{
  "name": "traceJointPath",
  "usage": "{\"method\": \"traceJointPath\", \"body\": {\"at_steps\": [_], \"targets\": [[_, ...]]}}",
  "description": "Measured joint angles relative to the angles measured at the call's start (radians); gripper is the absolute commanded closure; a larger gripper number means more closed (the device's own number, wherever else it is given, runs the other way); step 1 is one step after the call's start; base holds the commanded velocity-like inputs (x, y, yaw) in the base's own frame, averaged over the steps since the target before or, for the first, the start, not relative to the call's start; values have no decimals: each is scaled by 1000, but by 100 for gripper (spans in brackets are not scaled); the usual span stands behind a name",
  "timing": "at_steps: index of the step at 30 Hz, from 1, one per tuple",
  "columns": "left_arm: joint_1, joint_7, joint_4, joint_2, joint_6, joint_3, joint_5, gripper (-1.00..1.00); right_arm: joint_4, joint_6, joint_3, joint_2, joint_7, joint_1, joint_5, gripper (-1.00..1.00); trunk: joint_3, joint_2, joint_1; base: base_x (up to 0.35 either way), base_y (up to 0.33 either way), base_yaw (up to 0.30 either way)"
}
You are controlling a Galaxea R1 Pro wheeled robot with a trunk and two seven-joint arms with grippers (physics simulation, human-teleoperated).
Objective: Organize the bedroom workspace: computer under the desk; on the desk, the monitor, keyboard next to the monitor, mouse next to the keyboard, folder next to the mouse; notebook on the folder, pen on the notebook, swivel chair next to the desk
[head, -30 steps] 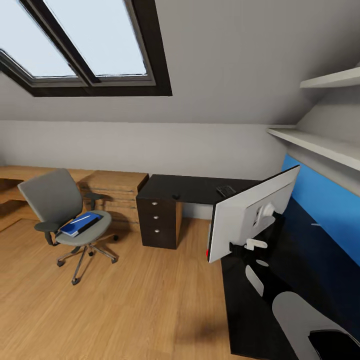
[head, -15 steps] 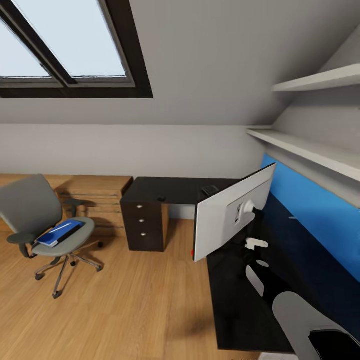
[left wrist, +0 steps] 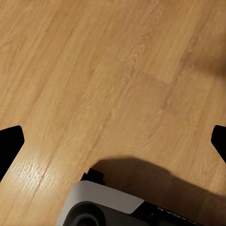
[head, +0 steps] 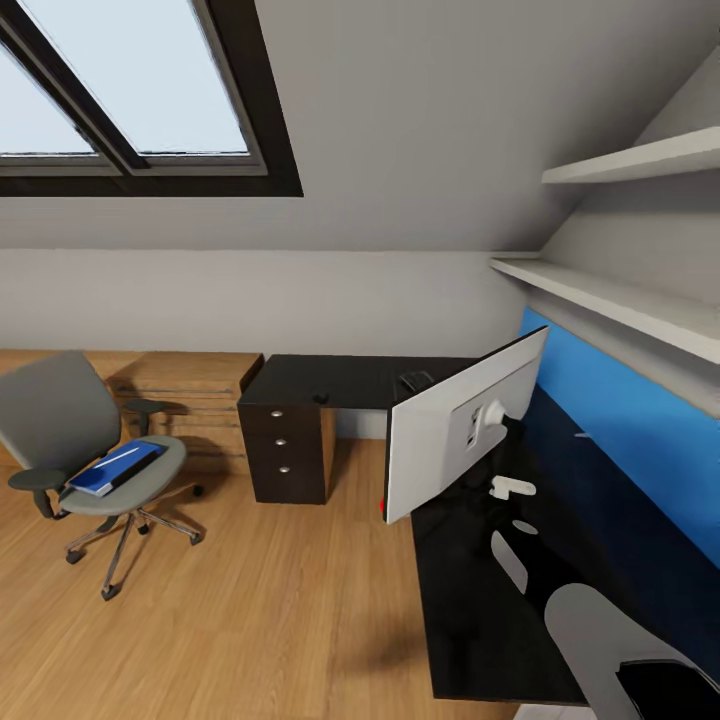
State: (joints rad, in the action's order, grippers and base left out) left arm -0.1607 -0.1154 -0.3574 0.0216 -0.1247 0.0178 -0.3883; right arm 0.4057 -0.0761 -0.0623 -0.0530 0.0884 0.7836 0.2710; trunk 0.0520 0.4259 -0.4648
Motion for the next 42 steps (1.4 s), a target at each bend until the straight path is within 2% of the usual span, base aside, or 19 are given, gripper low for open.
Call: {"method": "traceJointPath", "body": {"at_steps": [5,8,11,12,15,20,28,33,35,42], "targets": [[0,0,0,2,-1,0,0,-100,0,-5,0,-1,2,0,-6,-100,0,0,0,0,-13,0],[0,0,0,2,-1,0,0,-100,-2,-15,1,-1,4,-1,-28,-100,0,0,0,0,-138,0],[0,0,0,3,-1,0,0,-100,-3,-41,1,-1,6,-1,-64,-100,0,0,0,0,-270,0],[0,1,0,3,-1,0,0,-100,-5,-66,1,0,7,-1,-99,-100,0,0,0,0,-318,0],[0,1,0,4,-2,-1,0,-100,-6,-78,1,0,10,-1,-119,-100,0,0,0,0,-329,0],[0,0,0,4,-2,-2,0,-100,-6,-85,1,-2,15,-1,-129,-100,0,0,0,0,-223,0],[0,1,-4,6,-2,-6,-3,-100,-6,-92,1,-5,16,-1,-135,-100,0,0,0,0,-39,0],[0,1,-7,7,0,-8,-5,-100,-6,-93,0,-1,16,-2,-184,-100,0,0,0,0,-3,0],[0,1,-8,7,1,-8,-5,-100,-6,-94,0,-1,17,-2,-202,-100,6,14,-8,0,0,0],[-1,-3,-14,8,6,-8,-5,-100,-6,-93,1,-1,17,-2,-213,-100,28,63,-35,0,0,0]]}}
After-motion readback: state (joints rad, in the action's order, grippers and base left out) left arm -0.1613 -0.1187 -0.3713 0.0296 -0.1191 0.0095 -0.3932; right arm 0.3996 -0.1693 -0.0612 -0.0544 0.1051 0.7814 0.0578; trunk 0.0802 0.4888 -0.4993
